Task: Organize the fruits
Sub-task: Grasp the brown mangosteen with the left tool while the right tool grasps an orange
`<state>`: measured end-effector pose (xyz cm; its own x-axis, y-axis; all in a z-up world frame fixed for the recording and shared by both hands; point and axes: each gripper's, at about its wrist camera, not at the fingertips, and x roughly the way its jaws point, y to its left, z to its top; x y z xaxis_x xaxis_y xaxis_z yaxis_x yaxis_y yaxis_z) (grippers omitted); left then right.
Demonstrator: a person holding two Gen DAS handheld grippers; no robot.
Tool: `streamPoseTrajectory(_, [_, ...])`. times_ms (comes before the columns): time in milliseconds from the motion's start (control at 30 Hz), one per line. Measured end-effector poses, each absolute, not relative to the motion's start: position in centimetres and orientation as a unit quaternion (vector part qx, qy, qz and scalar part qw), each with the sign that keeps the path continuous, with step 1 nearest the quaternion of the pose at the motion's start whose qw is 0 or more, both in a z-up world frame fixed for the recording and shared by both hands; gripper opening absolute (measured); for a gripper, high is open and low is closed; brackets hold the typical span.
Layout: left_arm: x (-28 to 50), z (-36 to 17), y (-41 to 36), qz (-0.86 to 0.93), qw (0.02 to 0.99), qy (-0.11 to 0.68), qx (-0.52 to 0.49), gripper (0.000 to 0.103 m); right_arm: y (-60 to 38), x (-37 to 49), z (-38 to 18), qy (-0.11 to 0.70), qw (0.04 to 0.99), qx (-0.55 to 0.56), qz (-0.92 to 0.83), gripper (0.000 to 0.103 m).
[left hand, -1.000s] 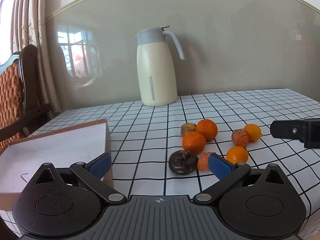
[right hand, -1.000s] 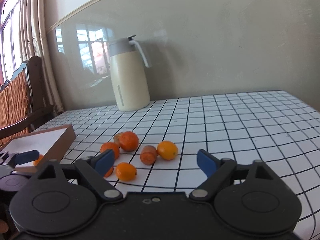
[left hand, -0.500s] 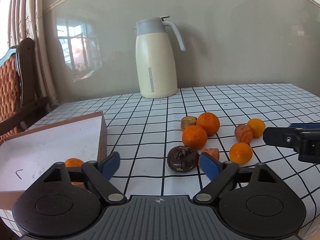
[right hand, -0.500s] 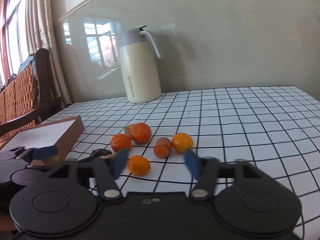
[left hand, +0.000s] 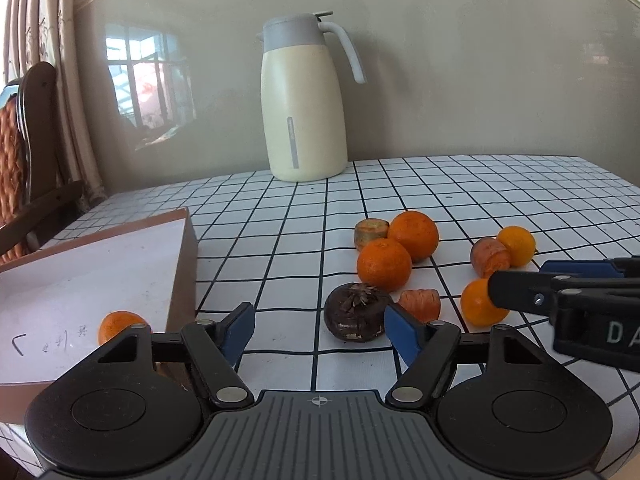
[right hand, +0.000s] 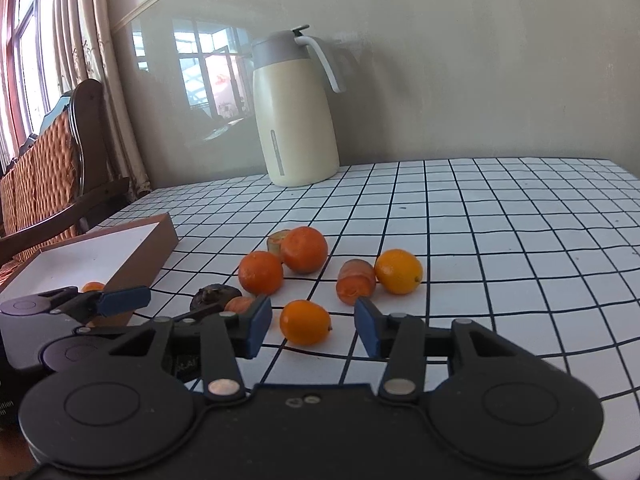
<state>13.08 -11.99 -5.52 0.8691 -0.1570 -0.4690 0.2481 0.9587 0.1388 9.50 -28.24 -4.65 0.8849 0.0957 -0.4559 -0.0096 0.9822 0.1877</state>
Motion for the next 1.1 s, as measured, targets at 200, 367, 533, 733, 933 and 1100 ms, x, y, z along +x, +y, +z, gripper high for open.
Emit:
streamPoseTrajectory(200, [13.8,-6.0,-12.7,-0.117,0.957,0.244,0.101,0.072,-28.2,10.3,-5.1,0.249,0.963,0.102,0.028,0.037])
streamPoseTrajectory(367, [14.3,-6.4,-13.2,-0.118,0.956,0.248,0.102,0.07,-28.2,10.8,-5.3,0.256,0.96,0.112,0.023,0.037])
streamPoseTrajectory(533, [14.6,-6.5,-13.7,-0.13,0.955,0.246,0.099,0.051,-28.6,11.1,-5.5,0.259,0.957,0.125,0.016,0.036])
streamPoseTrajectory(733, [14.5,-6.5,-13.9,-0.132,0.957,0.242,0.096,0.043,-28.6,11.4,-5.7,0.262,0.955,0.135,0.019,0.033])
streamPoseTrajectory(933, [14.3,-6.6,-13.5,-0.126,0.958,0.239,0.094,0.042,-28.4,11.8,-6.0,0.269,0.952,0.141,0.025,0.033])
streamPoseTrajectory(1100, [14.2,-6.7,-13.3,-0.122,0.959,0.236,0.093,0.042,-28.2,12.0,-6.1,0.269,0.952,0.143,0.028,0.03])
